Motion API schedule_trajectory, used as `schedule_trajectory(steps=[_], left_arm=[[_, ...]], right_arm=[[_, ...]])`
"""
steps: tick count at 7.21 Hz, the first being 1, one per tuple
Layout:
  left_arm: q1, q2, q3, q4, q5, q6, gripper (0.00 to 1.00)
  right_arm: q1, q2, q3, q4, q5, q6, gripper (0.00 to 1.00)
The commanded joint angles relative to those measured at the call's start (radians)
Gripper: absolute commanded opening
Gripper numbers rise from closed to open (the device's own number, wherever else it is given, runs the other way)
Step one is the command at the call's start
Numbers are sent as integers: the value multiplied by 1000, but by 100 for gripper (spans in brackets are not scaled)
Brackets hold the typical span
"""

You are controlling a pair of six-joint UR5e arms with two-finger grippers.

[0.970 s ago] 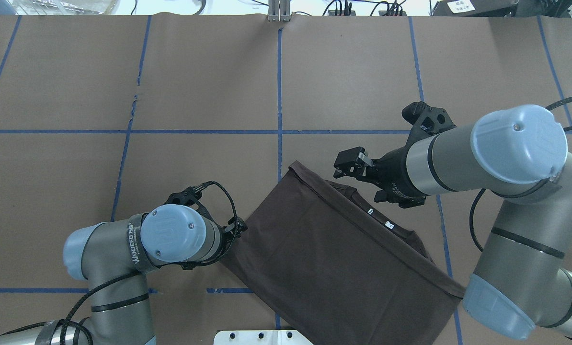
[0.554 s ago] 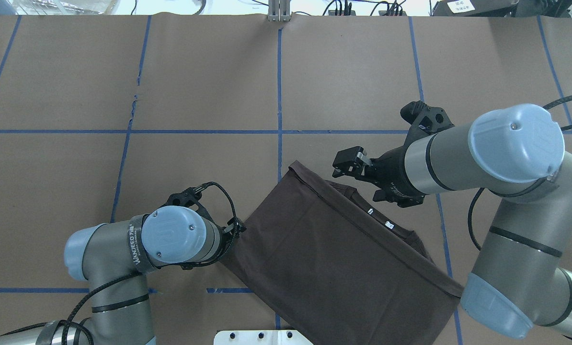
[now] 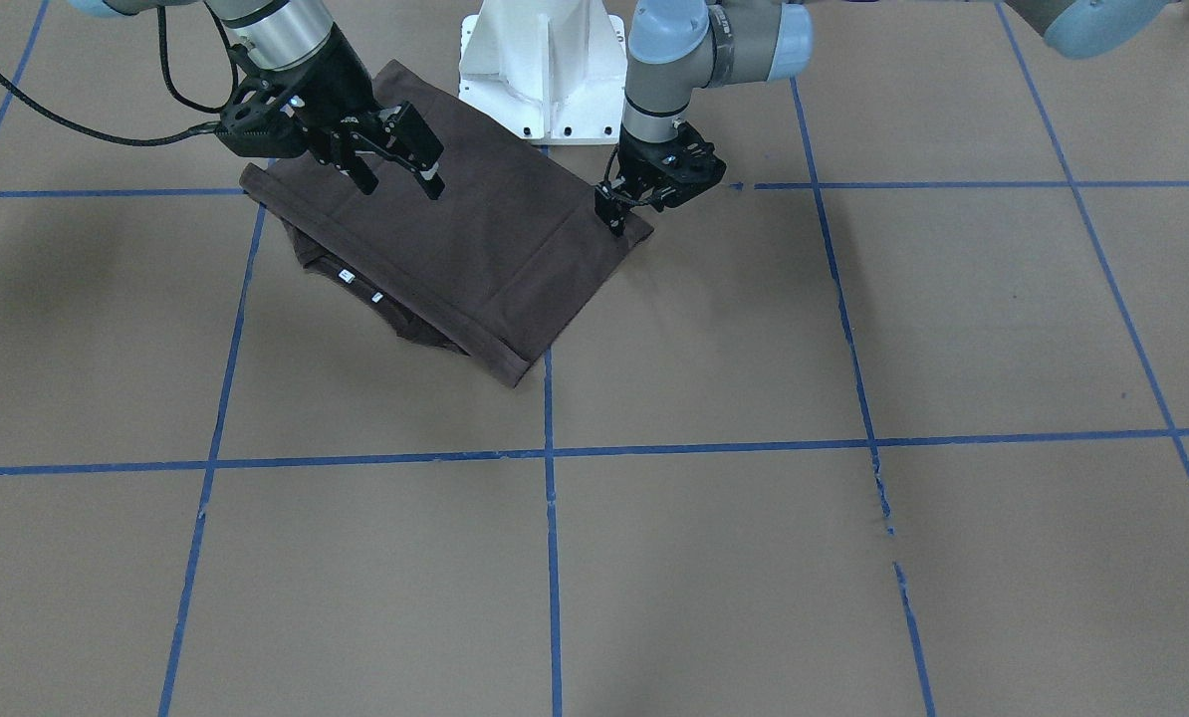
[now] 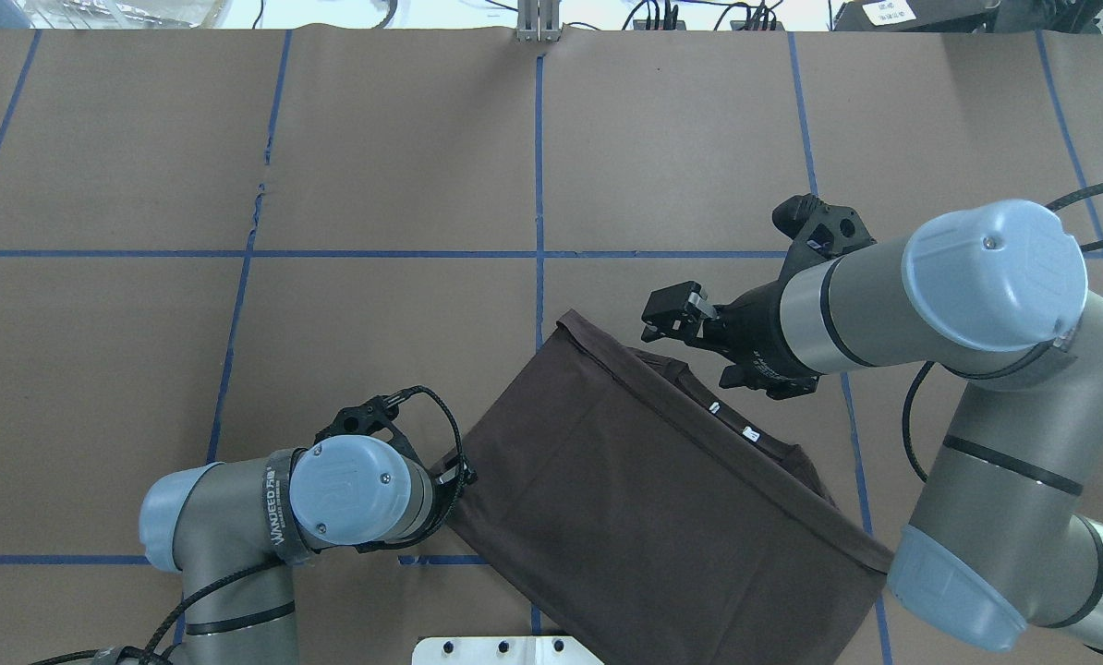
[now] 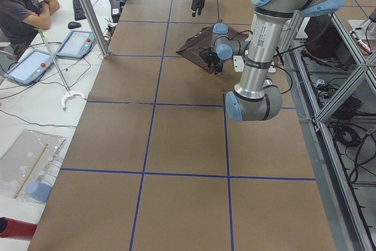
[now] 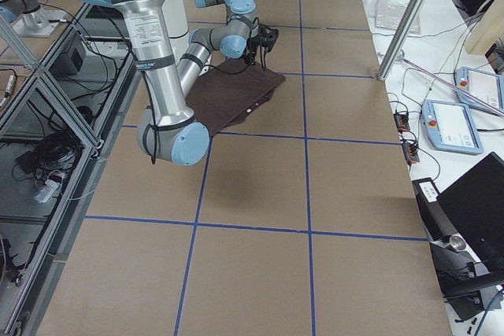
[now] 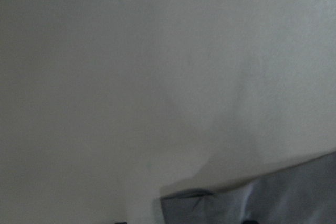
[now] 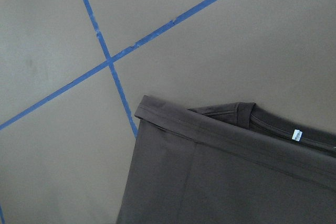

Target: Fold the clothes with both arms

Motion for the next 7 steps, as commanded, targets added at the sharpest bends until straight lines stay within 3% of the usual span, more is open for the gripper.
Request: schedule_trajectory(steps=[1, 4, 7], left_arm=[[5, -3, -7, 3, -2, -2, 63], [5, -6, -13, 7, -2, 1, 33], [8, -11, -4, 7, -2, 1, 31]], right_arm=[[5, 1, -1, 0, 0, 0, 100], [11, 1, -7, 0, 2, -2, 100], [14, 1, -29, 0, 0, -15, 100]])
